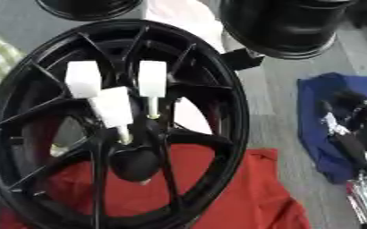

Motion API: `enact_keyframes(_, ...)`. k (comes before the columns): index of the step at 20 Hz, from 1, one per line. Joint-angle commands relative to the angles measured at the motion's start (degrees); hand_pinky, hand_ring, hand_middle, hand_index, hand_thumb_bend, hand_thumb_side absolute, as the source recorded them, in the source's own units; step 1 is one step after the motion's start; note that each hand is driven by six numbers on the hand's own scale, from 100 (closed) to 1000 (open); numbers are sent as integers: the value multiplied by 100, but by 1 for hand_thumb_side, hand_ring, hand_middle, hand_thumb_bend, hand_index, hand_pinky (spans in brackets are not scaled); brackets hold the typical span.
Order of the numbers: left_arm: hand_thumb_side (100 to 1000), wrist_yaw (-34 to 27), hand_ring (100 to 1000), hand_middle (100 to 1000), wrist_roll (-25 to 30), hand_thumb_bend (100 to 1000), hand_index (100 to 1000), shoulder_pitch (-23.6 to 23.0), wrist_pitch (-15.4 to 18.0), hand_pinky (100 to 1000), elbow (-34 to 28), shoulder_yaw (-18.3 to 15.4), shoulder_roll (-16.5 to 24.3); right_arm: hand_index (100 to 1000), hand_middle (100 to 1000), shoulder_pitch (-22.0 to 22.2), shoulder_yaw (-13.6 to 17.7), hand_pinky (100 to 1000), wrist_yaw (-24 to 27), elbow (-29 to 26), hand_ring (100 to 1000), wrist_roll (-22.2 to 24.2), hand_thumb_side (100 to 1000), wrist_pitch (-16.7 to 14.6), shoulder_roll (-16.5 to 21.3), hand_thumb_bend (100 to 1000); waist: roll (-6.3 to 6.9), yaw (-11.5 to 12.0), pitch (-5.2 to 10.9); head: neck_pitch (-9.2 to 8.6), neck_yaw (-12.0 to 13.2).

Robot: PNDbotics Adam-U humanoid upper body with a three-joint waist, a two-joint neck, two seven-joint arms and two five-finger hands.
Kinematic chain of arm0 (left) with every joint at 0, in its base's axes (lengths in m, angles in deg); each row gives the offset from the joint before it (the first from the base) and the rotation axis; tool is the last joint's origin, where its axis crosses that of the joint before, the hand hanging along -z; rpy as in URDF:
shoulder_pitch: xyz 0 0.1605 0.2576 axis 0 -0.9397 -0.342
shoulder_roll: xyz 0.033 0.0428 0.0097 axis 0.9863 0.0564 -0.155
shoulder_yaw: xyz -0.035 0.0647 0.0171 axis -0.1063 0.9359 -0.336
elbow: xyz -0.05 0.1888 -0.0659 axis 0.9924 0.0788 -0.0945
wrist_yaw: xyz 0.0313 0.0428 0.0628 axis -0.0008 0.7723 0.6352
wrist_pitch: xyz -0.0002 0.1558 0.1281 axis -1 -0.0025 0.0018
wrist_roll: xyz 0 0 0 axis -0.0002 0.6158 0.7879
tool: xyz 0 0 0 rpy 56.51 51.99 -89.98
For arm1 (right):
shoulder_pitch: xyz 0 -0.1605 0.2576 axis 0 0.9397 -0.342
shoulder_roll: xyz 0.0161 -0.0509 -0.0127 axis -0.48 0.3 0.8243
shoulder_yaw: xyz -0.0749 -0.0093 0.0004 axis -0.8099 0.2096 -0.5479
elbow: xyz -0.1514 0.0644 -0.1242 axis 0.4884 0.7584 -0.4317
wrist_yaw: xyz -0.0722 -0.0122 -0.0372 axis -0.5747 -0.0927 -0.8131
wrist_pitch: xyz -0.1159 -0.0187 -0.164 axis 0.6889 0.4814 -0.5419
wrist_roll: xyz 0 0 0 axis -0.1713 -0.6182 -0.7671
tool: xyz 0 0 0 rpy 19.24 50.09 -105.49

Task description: Pull the pin out of the wheel hub.

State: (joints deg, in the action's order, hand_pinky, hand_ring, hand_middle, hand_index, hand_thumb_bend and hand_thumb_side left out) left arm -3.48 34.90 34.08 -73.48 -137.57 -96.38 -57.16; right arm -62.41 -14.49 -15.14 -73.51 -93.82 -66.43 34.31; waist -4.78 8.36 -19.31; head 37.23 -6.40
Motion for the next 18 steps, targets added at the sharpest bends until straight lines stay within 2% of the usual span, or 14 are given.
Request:
enact_keyframes(1,1000,67,571,504,24,148,671,-22,-16,600,-138,-31,252,789,699,33,-124,656,-298,-546,772,246,383,179,617,492,-20,-50,109,-8,72)
enact_keyframes(4,1000,81,571,505,26,146,671,-126,-25,600,-150,-56,370,789,701,-40,-300,676,-553,-960,771,499,391,428,1031,521,-81,-154,133,13,148)
enact_keyframes(9,1000,57,572,505,19,144,671,-291,-29,601,-193,-92,484,787,706,-612,-573,711,-970,-1365,772,916,390,845,1709,542,-103,-274,199,91,244)
enact_keyframes(18,1000,84,572,506,117,140,671,-408,-49,602,-217,-23,468,793,727,-1770,-1049,752,-1576,-1414,779,1630,397,1554,2870,552,-81,-127,282,200,111)
